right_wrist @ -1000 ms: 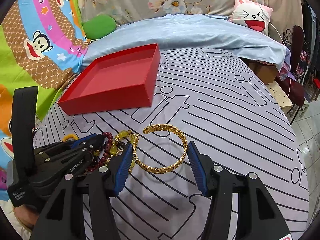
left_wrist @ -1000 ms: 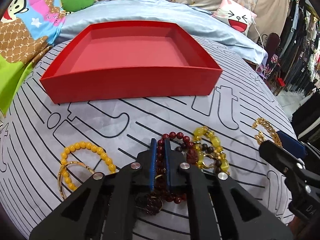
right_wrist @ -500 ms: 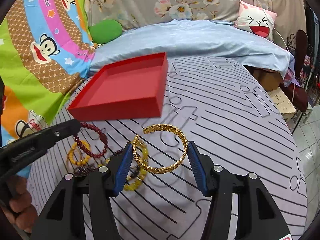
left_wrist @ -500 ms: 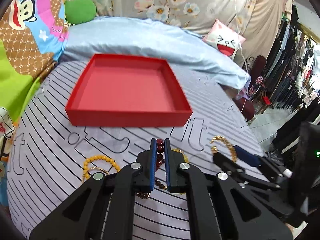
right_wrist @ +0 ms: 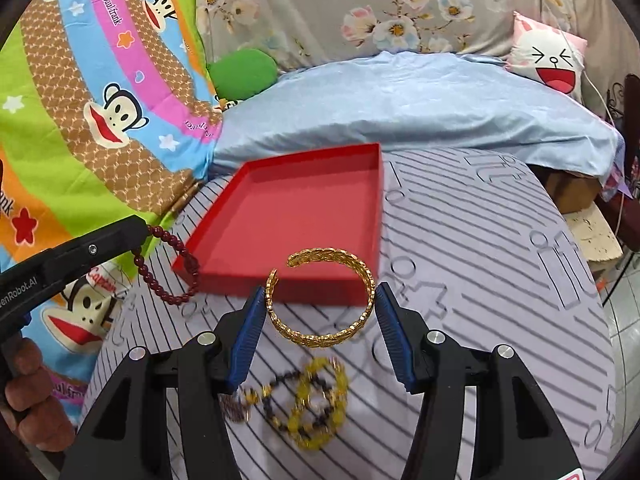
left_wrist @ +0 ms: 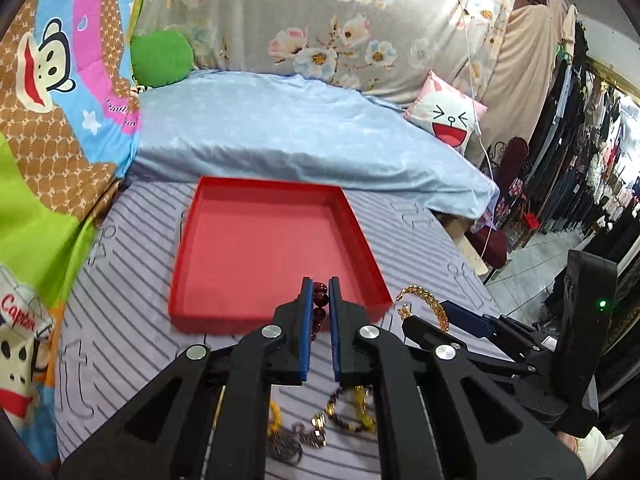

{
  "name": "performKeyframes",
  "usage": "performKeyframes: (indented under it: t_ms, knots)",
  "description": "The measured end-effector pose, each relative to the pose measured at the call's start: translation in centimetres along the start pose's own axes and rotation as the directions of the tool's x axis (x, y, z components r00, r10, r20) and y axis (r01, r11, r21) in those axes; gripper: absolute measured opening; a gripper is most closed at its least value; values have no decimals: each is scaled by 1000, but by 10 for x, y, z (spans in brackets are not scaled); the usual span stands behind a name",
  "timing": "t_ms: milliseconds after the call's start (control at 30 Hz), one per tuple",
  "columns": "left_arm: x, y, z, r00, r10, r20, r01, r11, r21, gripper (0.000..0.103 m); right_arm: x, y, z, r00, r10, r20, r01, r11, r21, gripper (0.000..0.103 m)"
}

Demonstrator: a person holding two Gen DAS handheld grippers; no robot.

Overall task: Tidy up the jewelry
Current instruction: 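Carry the red bead bracelet and gold cuff in both tools over the red tray, then open both tools to drop the two bracelets into the red tray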

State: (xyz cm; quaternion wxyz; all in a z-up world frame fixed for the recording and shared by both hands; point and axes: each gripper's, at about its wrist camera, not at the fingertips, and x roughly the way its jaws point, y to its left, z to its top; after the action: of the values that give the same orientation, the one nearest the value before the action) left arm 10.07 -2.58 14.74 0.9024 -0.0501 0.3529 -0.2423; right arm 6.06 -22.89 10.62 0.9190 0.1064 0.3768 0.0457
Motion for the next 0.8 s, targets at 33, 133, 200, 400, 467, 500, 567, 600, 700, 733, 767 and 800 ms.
performKeyframes:
  t_ms: [33, 133, 200, 400, 467, 500, 567, 600, 700, 733, 767, 800]
  knots:
    - [1, 3, 4, 1000, 0, 4, 0, 1000, -3, 7, 3, 2, 5, 1000, -2, 4, 2, 1000, -9, 54]
    - [12, 15, 20, 1000, 4, 10, -4, 1000, -13, 7, 12, 6, 19, 1000, -1, 10, 1, 1000, -27, 54]
    - [24, 23, 32, 1000, 15, 9, -15, 1000, -19, 8, 23, 8, 31, 1000, 5, 12, -4, 999, -38, 54]
    - [58, 43, 65, 999, 50, 19, -50, 998, -24, 8, 68, 6, 70, 1000, 14, -9, -14, 998, -53, 54]
    - [77, 50, 77, 998, 63, 16, -63, 998, -23, 8, 85, 5, 83, 1000, 11, -17, -12, 998, -58, 54]
    - [84, 53, 81, 997, 75, 16, -74, 997, -24, 8, 95, 5, 90, 1000, 11, -21, -12, 998, -59, 54]
    - [104, 58, 91, 996, 85, 9, -84, 996, -19, 8, 112, 4, 102, 1000, 9, -25, -10, 997, -71, 54]
    - [110, 59, 94, 995, 95, 9, -95, 995, -15, 8, 121, 5, 107, 1000, 5, -28, -7, 997, -77, 54]
    - [137, 62, 103, 993, 118, -1, -118, 993, 7, 8, 152, 2, 120, 997, 17, -72, -23, 997, -79, 54]
    - [147, 64, 105, 993, 119, -10, -119, 993, 10, 8, 161, 1, 123, 996, 14, -87, -20, 997, -76, 54]
    - [156, 65, 107, 992, 125, -16, -125, 992, 9, 8, 170, -1, 126, 995, 11, -102, -19, 997, -74, 54]
    - [161, 67, 108, 991, 133, -20, -133, 991, 9, 8, 175, 0, 128, 994, 11, -111, -19, 997, -74, 54]
